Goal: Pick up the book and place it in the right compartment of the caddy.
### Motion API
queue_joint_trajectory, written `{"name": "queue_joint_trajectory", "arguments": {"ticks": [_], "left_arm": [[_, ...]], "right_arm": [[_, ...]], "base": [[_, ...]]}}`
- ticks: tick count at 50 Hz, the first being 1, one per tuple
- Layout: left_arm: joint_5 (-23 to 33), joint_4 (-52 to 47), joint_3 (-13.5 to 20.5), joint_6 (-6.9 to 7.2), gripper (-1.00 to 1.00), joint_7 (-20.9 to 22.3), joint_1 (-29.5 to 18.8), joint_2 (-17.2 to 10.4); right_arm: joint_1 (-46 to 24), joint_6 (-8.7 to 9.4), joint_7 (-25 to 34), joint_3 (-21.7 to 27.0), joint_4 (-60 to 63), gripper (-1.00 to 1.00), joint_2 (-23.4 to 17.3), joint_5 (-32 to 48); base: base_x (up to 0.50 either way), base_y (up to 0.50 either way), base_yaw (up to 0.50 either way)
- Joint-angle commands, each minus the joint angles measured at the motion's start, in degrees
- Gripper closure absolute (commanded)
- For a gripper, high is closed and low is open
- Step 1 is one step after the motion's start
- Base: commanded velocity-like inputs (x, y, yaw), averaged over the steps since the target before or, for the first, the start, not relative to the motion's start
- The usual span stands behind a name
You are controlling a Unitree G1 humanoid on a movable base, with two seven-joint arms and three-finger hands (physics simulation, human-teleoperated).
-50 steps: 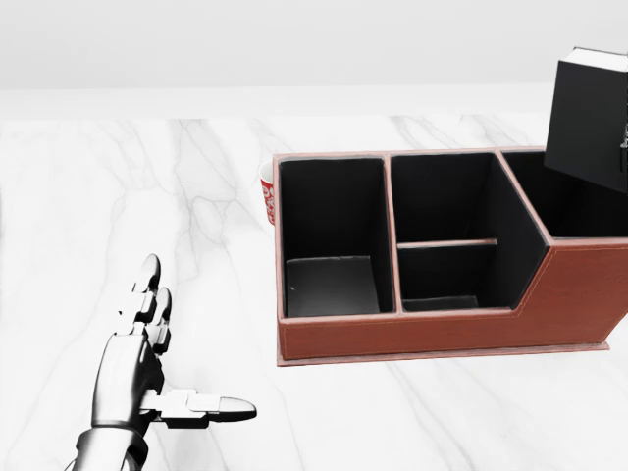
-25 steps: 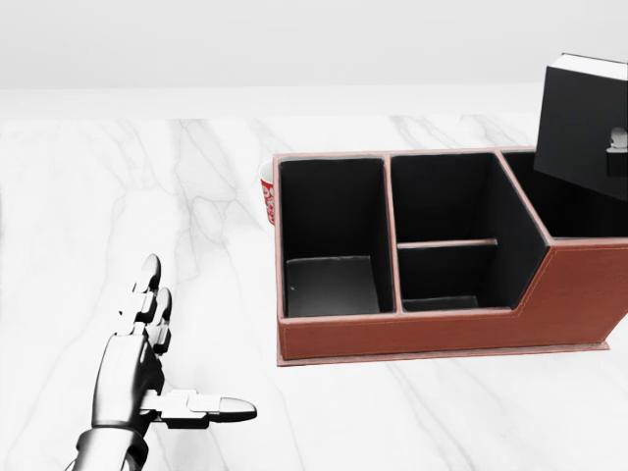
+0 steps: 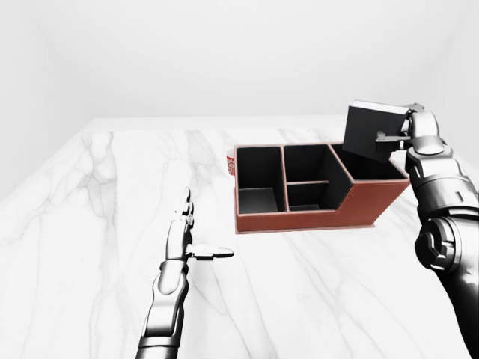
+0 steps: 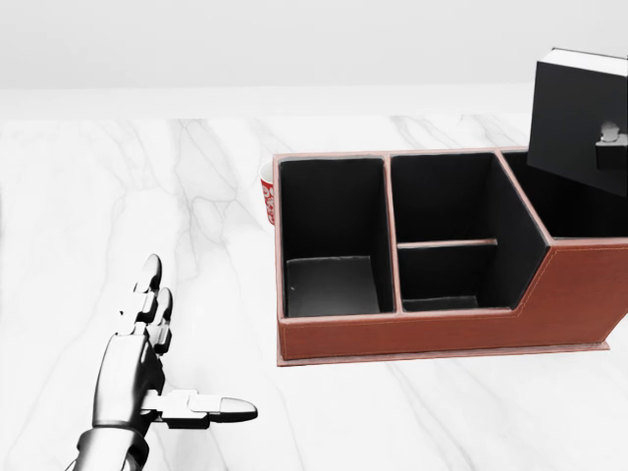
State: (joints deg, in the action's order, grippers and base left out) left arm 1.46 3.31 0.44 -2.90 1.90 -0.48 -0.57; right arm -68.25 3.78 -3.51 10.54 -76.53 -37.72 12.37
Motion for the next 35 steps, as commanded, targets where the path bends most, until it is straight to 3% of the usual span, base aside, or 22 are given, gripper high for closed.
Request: {"name": "queue_joint_trajectory", "arguments": {"ticks": [1,14,19,22,29,35], "left_arm": [[0.1,0.1,0.0,-0.09,-1.0,0.0,0.0,0.0],[0.1,0.6,-0.1,-0.58,-1.0,0.0,0.0,0.1],[0.2,-0.3,-0.2,0.38,-1.0,-0.1,0.1,0.1],[0.2,0.5,-0.1,-0.33,-1.0,-0.1,0.0,0.1],[0.2,0.2,-0.1,0.05,-1.0,0.0,-0.1,0.0],[0.2,0.5,-0.1,-0.44,-1.0,0.0,0.0,0.1]], "right_arm": [[-1.9,0.1,-2.2,2.7,1.8,1.0,0.3,-2.1],[-1.4,-0.01,-2.7,3.0,1.5,1.0,0.3,-1.8],[-0.8,-0.04,-3.1,3.2,1.4,1.0,0.4,-1.8],[-0.5,-0.21,-3.2,3.3,1.3,1.0,0.4,-1.9],[-0.3,-0.63,-3.1,3.3,1.3,1.0,0.7,-1.8],[0.6,-1.16,-3.4,3.3,1.2,1.0,1.1,-1.7]], "base": [[0.0,0.0,0.0],[0.0,0.0,0.0],[0.0,0.0,0.0],[0.0,0.0,0.0],[0.0,0.0,0.0],[0.0,0.0,0.0]]}}
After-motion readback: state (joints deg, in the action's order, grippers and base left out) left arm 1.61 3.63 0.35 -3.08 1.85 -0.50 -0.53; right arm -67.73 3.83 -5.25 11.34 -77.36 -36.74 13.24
